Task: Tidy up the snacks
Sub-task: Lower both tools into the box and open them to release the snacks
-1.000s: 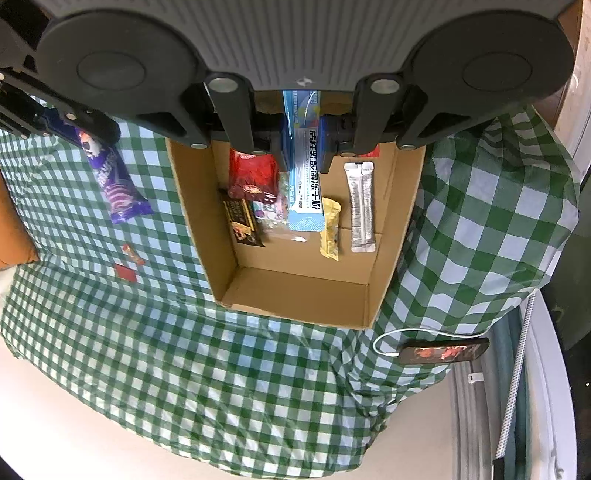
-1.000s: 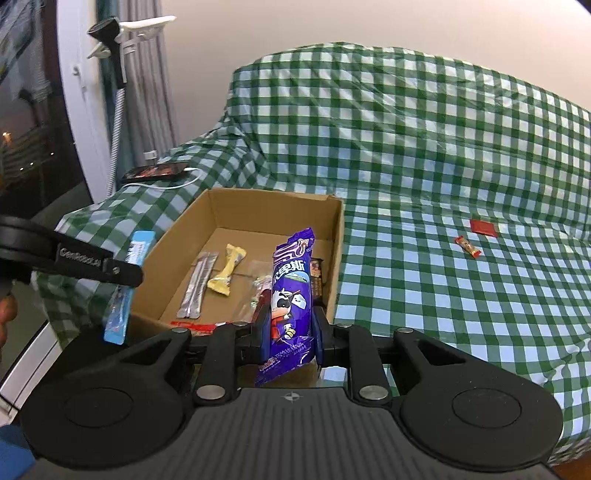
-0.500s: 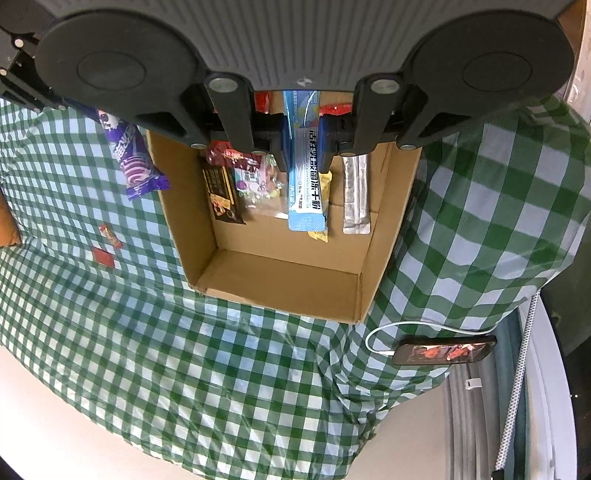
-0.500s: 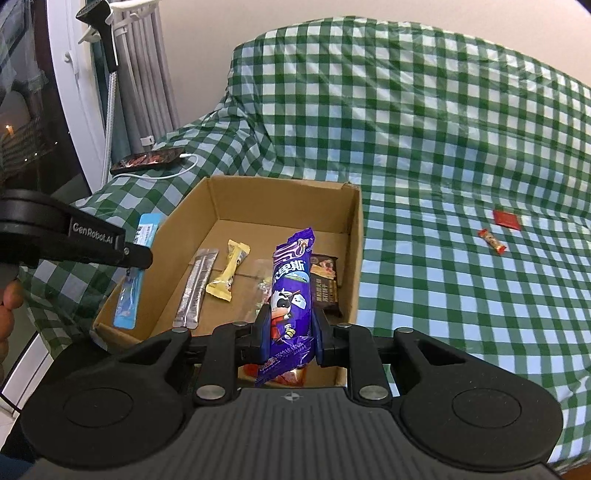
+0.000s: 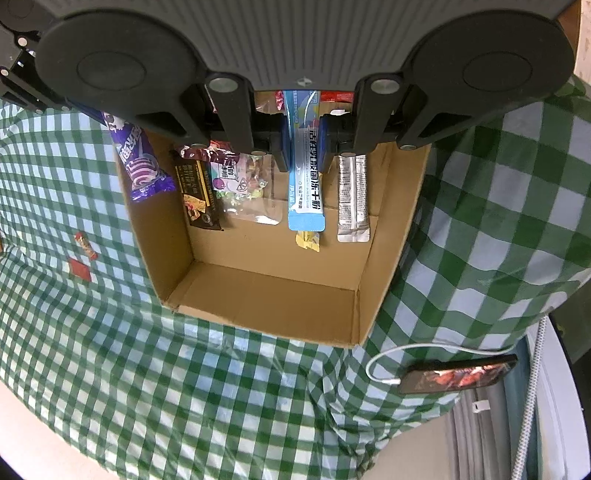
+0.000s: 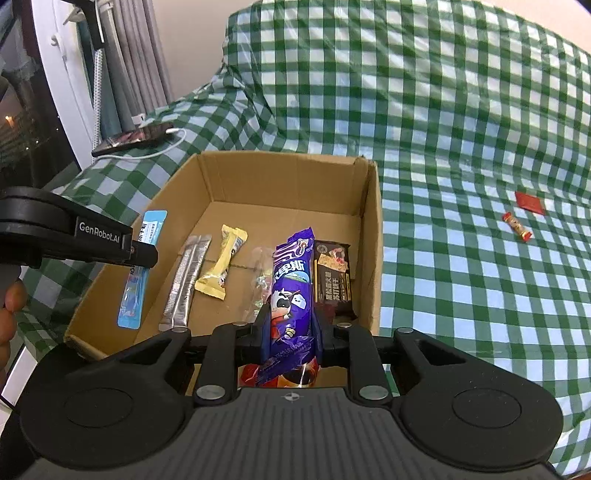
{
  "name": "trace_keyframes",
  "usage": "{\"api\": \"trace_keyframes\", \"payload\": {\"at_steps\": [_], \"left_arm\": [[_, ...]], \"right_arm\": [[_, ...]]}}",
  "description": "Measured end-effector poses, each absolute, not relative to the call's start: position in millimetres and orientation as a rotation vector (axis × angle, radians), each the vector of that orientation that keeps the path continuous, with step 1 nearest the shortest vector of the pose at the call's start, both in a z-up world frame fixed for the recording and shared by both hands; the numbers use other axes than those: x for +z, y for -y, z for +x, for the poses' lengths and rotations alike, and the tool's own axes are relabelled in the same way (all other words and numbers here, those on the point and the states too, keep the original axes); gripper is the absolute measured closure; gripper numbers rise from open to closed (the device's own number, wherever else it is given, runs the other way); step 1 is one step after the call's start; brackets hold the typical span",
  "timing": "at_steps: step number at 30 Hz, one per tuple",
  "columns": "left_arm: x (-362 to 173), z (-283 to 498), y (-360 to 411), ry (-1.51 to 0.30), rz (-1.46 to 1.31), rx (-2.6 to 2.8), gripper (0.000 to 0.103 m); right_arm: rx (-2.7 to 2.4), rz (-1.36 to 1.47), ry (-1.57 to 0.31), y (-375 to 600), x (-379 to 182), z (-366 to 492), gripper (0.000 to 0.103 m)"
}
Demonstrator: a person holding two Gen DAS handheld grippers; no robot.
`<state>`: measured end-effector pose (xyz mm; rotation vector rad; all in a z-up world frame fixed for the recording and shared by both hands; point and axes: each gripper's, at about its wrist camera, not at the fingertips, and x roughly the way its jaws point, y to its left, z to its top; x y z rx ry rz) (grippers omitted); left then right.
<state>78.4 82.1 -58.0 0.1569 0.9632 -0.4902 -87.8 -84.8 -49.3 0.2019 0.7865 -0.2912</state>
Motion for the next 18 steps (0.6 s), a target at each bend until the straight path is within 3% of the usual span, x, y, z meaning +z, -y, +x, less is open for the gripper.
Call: {"api": "trace_keyframes", "payload": {"at_steps": [15,17,18], "left_arm": [[-80,108,-62,-0.956,0.209,-0.473,0.085],[-79,110,-59,-0.940,0.224,-0.487,0.072],[-78,110,-59,-0.934,0.229,-0.489,0.043]], "right_arm": [[-0.299,0.205,-0.796,100,-66,-50,0.079],[-0.298,0.203,-0.787,103,-66,-46,0.075],[-0.294,0.207,-0.781,105,-65,-43,0.073]]}}
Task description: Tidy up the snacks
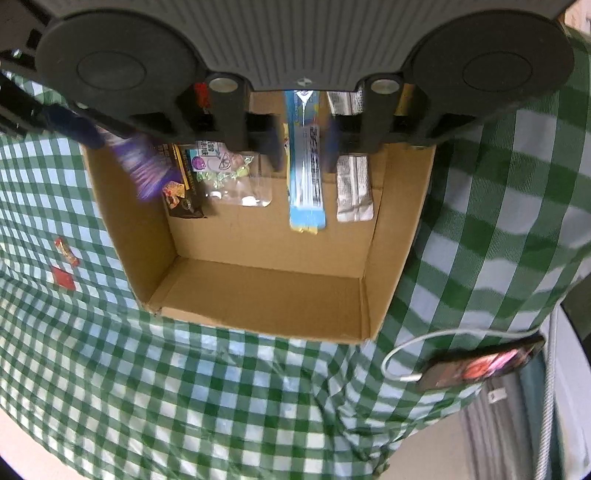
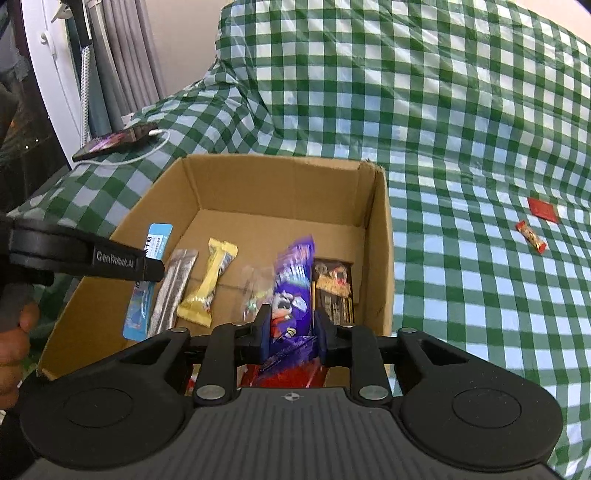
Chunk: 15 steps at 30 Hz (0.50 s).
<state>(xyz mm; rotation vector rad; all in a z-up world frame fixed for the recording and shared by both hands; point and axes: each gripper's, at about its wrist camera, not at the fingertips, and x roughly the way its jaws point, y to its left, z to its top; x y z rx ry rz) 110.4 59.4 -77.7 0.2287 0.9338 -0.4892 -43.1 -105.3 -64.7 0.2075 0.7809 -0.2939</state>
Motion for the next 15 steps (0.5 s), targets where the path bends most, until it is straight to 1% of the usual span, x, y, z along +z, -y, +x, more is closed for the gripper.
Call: {"api": "trace_keyframes", "payload": {"at_steps": [1,2,4,5,6,8,11,15], "left_arm": [[-76,110,-60,-0.923,0.227,-0.479,0.012],[-72,108,-63,-0.900,0.220,-0.454,0.001],[-66,101,-71,-0.856,0.208,-0.424,0.000],[-65,98,-74,-0.857,0.216,-0.428,0.000],[-65,96,-76,-0.870,0.228,-0.429,0.000],[-67,91,-82,-0.911,0.234,-0.421,0.000],[-67,76,-94,-0.973,0.214,-0.418,0.000],[-59,47,-103,-0.993,0.230,-0.421,0.000]], "right_arm": [[-0.292,0.219,-0.778,107,-64,-41,0.058],[-0.301,0.230,-0.772,108,-62,-41,0.044],[-0.324,0.232,-0.756,109,-59,-44,0.034],[-0.328,0.231,-0.757,109,-58,-46,0.032],[-0.326,0.234,-0.761,108,-57,-49,0.030],[-0.328,0.244,-0.773,106,-55,-56,0.023],[-0.327,0.252,-0.778,99,-51,-71,0.020],[-0.337,0.272,-0.781,86,-40,-96,0.016]]}}
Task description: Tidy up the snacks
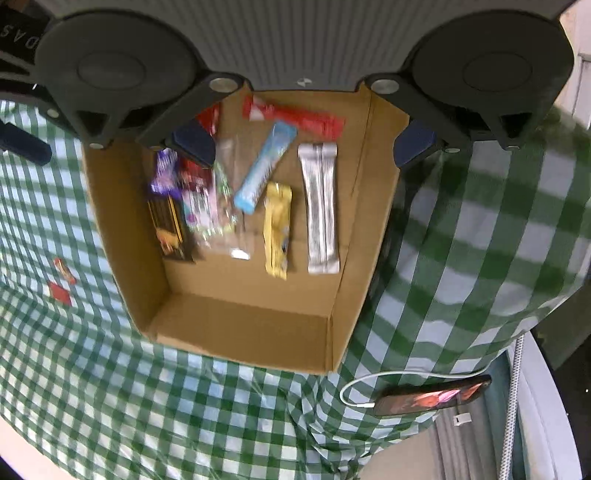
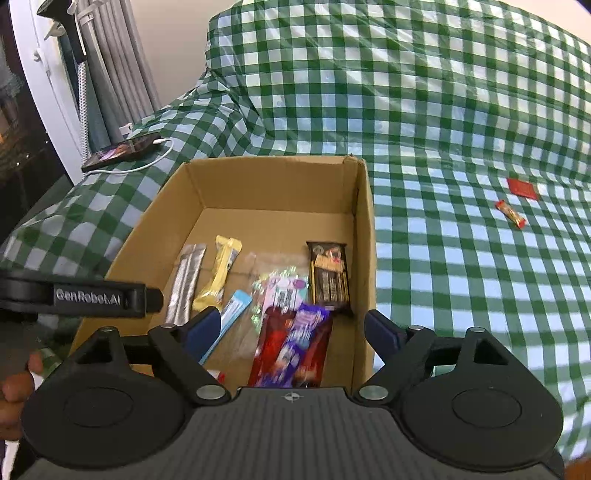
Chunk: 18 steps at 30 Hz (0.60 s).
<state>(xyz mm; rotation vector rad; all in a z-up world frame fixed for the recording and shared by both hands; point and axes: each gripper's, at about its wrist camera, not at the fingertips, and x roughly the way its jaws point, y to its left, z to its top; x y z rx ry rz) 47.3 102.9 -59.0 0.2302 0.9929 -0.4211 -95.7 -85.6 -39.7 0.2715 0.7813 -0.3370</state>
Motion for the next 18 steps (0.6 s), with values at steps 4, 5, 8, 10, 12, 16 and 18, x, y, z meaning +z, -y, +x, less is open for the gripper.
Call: {"api": "trace_keyframes", "payload": {"at_steps": [4,5,8,10,12,16,18], "left_arm": [[-48,16,-111,-0.976,0.252,-0.425,0.000],[-45,9,-113,-0.972,0.256,-0.430,0.000],[-36,-11,-118,-0.953,0.269,-0.437,0.000],[-30,-24,-121,-0.935,0.276,-0.443,0.000],[-25,-35,-123,-0.916,0.282,-0.449,0.000],[-17,-55,-126,-0.890,0.292,-0.450,0.000],[-14,-63,-127,-0.881,0.293,-0.448,0.000]], "right_arm": [[-0.332,0.271,-0.765,67,-28,-120,0.012],[-0.332,0.263,-0.757,62,-25,-127,0.011],[-0.329,0.253,-0.737,50,-17,-147,0.010],[-0.327,0.251,-0.721,44,-12,-159,0.010],[-0.329,0.247,-0.701,38,-7,-168,0.010],[-0.330,0.240,-0.664,32,3,-185,0.009],[-0.330,0.240,-0.647,29,7,-192,0.008]]}}
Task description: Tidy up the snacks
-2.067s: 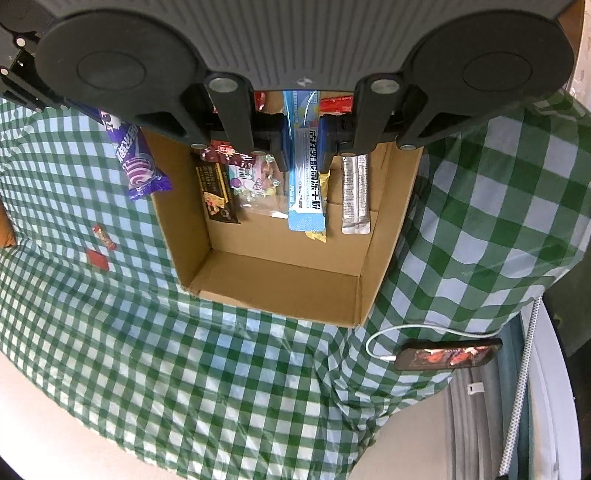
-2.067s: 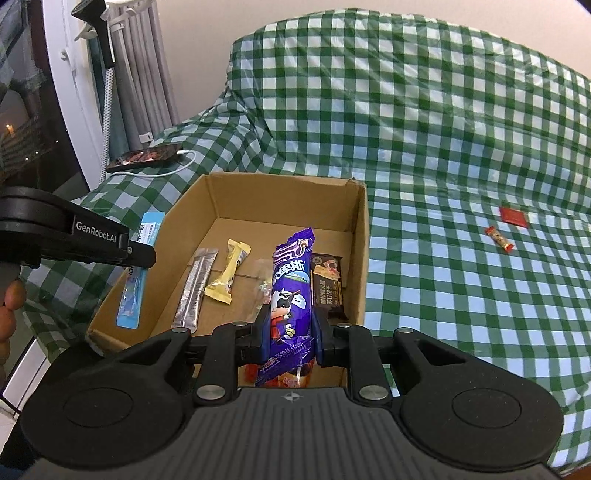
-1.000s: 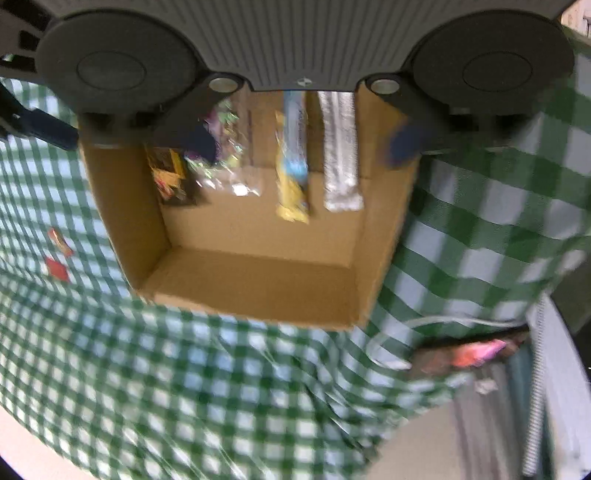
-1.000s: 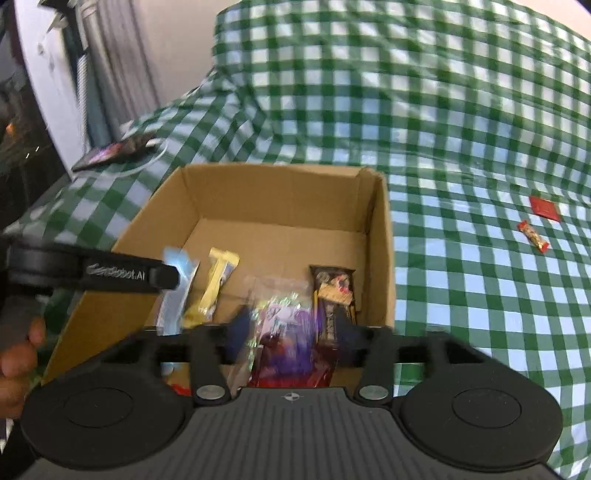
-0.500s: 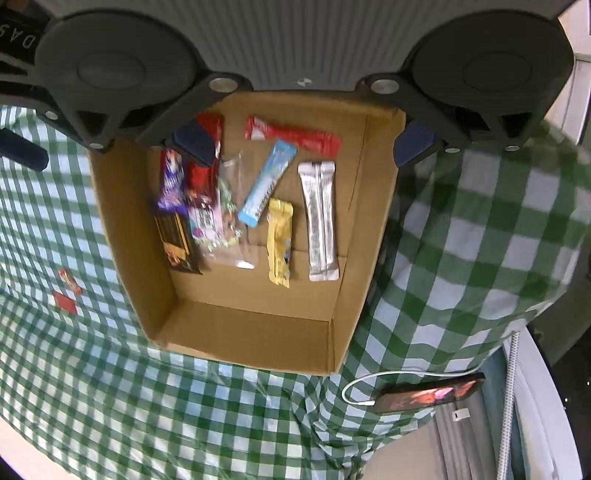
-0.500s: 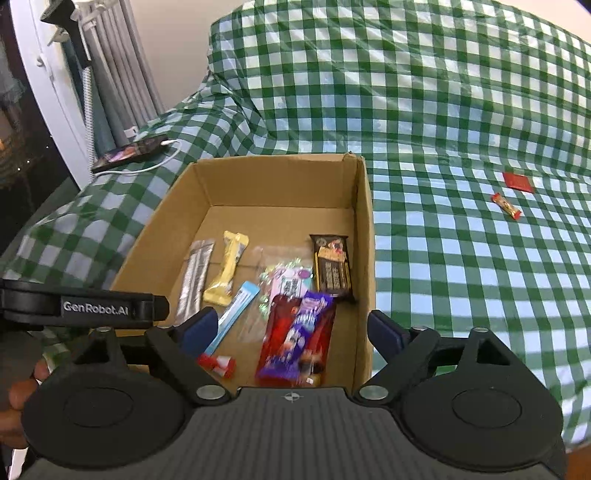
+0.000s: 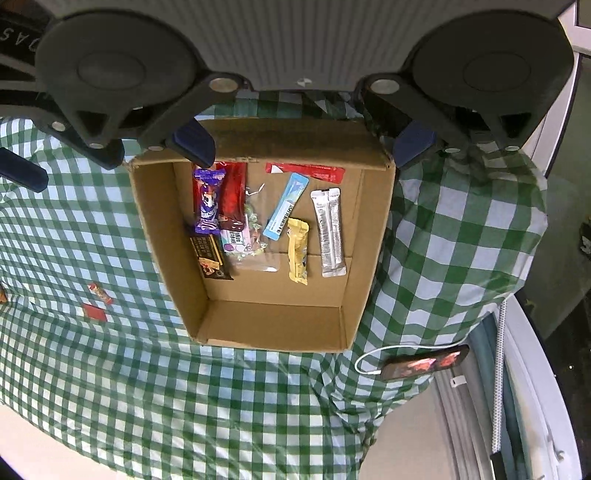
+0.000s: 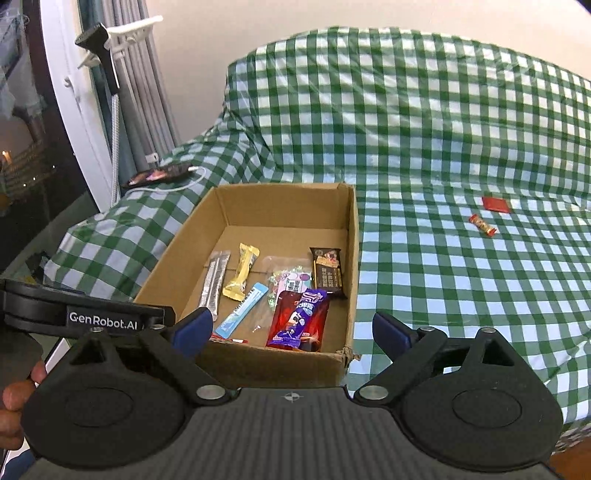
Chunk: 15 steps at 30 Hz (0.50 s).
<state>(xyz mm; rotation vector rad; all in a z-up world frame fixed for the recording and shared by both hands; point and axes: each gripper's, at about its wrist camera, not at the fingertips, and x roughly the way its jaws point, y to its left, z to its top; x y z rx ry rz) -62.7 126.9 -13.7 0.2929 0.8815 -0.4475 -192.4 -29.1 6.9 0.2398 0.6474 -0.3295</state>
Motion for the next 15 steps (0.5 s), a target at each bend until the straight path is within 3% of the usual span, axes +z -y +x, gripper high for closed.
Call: {"api": "trace_keyframes", "payload": {"at_steps": [15], "left_arm": [[5,-93,-133,-0.809,0.324,-0.436,0.000]], "right_arm": [[-0.318,0.253,-0.569,18,18,-225,0.007]]}}
